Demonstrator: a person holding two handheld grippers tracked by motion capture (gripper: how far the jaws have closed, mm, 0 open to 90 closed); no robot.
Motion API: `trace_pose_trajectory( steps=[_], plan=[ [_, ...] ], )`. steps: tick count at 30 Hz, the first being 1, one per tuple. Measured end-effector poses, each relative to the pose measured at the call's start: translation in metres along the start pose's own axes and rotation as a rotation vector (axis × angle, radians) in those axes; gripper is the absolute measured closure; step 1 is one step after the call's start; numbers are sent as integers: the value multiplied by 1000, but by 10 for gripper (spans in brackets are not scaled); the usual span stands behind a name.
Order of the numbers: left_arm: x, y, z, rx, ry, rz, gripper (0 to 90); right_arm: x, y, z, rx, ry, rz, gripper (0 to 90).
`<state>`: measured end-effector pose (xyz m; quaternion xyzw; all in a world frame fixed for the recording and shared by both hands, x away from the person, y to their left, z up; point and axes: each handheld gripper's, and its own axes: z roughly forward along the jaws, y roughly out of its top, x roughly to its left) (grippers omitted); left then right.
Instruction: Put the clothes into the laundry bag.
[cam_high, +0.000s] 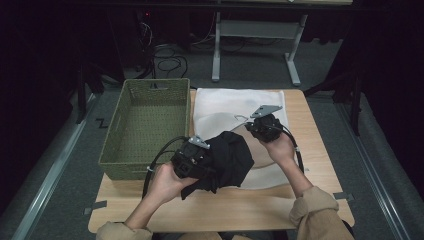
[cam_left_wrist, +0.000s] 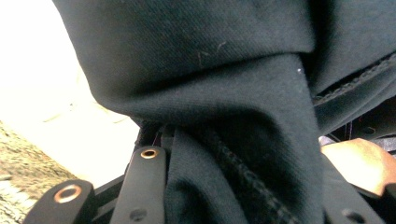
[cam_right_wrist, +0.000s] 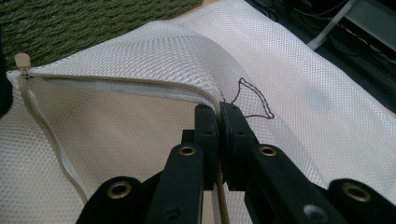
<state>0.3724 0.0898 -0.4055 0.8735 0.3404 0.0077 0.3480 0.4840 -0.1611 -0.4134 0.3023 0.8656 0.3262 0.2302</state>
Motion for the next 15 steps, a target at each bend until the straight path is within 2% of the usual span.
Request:
trace_pose_trajectory(
  steps=[6, 11, 15],
  plan=[
    [0, 0, 9, 25, 3, 9, 630, 0, 0, -2, -2, 1, -4, 871],
    [-3, -2, 15, 25, -6, 17, 631, 1, 1, -2, -5, 7, -10, 870],
    [-4, -2, 17, 23, -14, 3, 630, 0, 1, -2, -5, 7, -14, 870]
  ],
)
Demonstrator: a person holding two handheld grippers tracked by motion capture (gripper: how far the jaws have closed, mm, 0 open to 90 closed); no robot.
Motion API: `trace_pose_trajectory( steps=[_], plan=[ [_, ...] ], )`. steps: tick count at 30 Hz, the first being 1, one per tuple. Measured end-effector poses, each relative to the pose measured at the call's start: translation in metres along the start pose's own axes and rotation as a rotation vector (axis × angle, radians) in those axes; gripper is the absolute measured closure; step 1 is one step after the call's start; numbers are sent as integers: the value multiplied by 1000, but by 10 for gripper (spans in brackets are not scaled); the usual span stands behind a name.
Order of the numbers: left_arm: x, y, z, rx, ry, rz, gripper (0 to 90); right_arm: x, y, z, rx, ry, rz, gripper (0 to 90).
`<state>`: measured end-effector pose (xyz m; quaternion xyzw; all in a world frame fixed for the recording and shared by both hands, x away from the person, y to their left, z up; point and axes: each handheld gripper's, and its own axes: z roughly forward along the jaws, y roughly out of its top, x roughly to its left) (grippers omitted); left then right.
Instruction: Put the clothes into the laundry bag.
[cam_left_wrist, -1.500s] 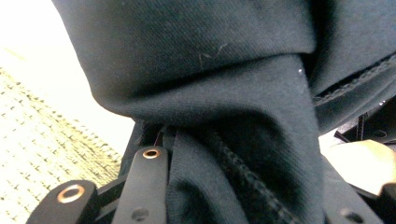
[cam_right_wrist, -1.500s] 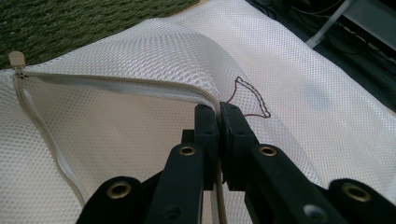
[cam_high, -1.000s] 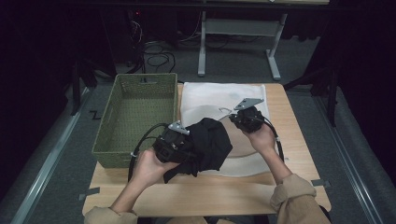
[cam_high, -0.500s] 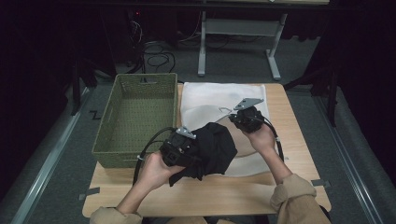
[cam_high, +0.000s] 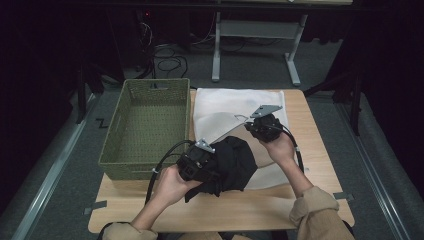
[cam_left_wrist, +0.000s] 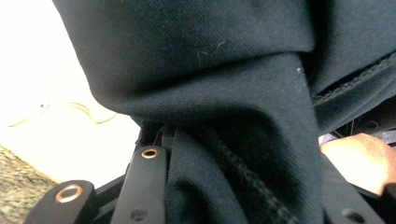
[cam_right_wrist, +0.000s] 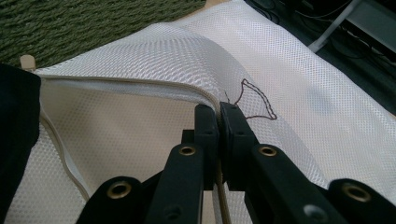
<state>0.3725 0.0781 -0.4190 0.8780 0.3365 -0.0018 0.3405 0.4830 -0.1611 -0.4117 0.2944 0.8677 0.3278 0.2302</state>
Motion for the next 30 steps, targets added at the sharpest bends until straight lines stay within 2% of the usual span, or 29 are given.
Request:
trace_pose_trajectory(
  steps=[1, 7, 13, 25, 30],
  plan=[
    [0, 0, 1, -1, 6, 12, 631, 0, 0, 0, -4, 0, -1, 870],
    [-1, -1, 5, -3, -16, -3, 630, 1, 0, 0, -1, -1, -6, 870],
    [-2, -2, 10, -1, 7, -2, 630, 1, 0, 0, -4, 1, -6, 870],
    [-5, 1, 24, -8, -9, -10, 628, 2, 1, -3, -7, 9, -11, 870],
    [-9, 3, 32, 4, -5, 2, 626, 1, 1, -4, -19, 9, -13, 871]
  ],
)
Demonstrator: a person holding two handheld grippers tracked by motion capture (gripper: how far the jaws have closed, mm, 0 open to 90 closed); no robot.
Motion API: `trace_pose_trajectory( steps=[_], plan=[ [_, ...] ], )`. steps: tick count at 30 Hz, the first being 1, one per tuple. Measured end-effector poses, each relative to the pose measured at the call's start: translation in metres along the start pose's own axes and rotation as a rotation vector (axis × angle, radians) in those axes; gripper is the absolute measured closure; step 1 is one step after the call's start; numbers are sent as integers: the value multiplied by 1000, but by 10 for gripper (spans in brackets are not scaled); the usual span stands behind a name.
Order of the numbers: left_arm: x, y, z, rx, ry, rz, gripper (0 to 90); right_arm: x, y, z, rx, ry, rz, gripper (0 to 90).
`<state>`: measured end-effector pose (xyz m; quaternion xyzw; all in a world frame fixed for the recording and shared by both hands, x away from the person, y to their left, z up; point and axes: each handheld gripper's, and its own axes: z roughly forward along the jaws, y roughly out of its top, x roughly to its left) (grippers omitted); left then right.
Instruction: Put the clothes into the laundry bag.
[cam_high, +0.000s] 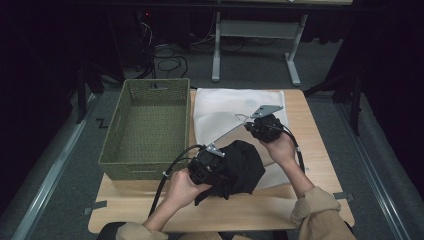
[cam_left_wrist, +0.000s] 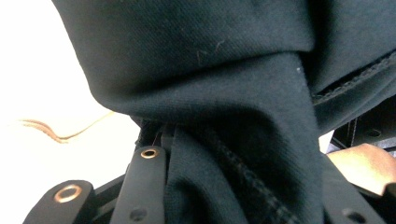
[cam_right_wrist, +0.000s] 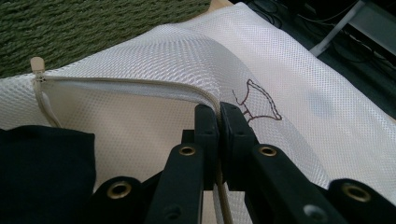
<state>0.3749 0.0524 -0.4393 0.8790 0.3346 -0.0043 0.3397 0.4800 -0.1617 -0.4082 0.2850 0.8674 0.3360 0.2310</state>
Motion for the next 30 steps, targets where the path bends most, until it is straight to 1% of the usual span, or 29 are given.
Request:
trace_pose_trajectory(
  steps=[1, 5, 7, 9, 13, 15, 18, 22, 25, 30],
  plan=[
    [0, 1, 2, 2, 6, -1, 625, 0, 0, -1, 1, 3, 6, 870],
    [1, 2, 4, -1, 19, -11, 624, -1, 0, -2, 7, 2, -3, 870],
    [1, 3, 5, -4, 20, -17, 624, -1, 0, -2, 3, 1, 4, 871],
    [1, 3, 7, -1, 27, -15, 625, 0, 0, -2, 8, 4, 6, 870],
    [-1, 4, 9, 1, 39, -11, 625, 1, 1, -2, 1, 6, 0, 870],
    [-1, 5, 10, 4, 45, -9, 625, 1, 1, -2, 6, 7, 6, 870],
    [-1, 6, 13, 3, 51, -13, 624, 1, 1, -1, 2, 6, 0, 870],
    [-1, 7, 17, 7, 58, -7, 624, 2, 2, -1, -3, 8, 1, 870],
    [-2, 9, 20, 7, 72, -2, 624, 3, 2, -2, 0, 10, -6, 870],
    [-1, 12, 24, -1, 77, -13, 624, 3, 2, -3, -5, 10, -12, 870]
  ],
)
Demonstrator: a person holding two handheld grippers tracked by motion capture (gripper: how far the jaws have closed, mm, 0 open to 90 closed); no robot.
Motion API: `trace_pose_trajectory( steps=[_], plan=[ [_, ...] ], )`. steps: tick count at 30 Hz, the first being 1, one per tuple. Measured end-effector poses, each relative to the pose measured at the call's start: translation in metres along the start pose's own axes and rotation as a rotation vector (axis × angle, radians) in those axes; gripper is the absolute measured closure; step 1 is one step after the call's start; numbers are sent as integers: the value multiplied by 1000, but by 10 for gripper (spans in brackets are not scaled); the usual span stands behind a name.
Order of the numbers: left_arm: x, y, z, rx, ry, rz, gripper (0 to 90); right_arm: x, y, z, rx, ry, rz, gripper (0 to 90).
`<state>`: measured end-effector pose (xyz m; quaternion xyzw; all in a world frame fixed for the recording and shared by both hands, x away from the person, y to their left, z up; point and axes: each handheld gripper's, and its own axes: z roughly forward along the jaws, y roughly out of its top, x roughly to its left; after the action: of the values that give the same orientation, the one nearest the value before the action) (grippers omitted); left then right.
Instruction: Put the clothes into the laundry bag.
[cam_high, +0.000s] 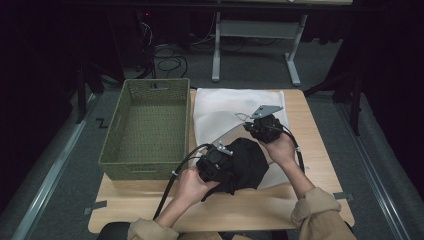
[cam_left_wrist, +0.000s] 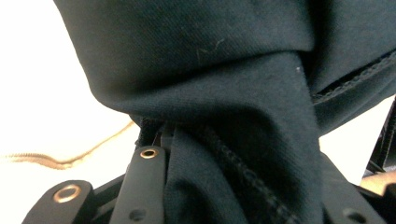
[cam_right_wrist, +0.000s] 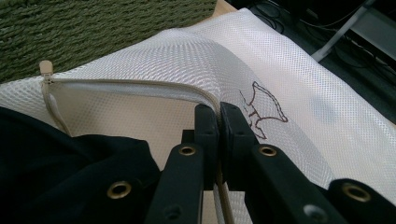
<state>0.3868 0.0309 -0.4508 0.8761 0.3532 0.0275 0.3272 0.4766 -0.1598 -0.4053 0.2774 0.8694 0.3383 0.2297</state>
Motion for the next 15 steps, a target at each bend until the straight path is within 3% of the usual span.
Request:
trace_pose_trajectory(
  steps=[15],
  plan=[
    [3, 6, 11, -30, 15, -22, 622, 1, 0, -2, -7, 1, -1, 871]
  ],
)
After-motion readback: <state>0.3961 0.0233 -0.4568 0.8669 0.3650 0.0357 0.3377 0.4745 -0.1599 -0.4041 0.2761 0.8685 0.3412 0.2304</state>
